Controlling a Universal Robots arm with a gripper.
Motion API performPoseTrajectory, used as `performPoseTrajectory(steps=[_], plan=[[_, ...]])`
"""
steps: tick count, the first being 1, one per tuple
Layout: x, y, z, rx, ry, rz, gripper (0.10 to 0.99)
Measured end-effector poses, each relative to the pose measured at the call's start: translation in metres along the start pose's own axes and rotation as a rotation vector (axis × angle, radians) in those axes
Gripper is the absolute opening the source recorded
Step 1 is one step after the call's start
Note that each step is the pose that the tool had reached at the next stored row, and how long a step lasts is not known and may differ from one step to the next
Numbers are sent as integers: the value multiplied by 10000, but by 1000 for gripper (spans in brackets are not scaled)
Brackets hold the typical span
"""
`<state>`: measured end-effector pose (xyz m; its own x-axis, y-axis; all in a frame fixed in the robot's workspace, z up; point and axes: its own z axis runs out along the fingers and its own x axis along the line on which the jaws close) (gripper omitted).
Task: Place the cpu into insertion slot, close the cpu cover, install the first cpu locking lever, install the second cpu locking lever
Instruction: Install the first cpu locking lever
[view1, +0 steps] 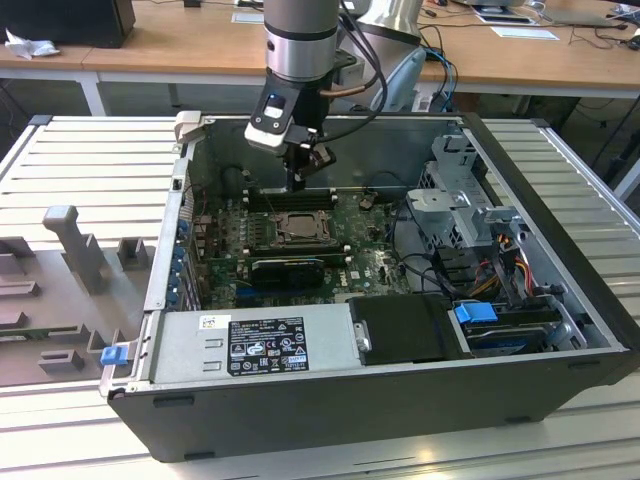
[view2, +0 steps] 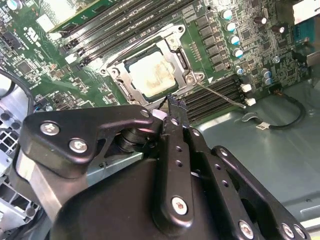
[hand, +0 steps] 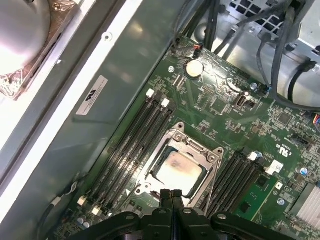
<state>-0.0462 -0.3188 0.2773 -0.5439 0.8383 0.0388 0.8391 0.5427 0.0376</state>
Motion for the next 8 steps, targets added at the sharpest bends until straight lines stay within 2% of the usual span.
performPoseTrajectory(steps=[8], plan=[[0,0,0,23,26,-638,106]])
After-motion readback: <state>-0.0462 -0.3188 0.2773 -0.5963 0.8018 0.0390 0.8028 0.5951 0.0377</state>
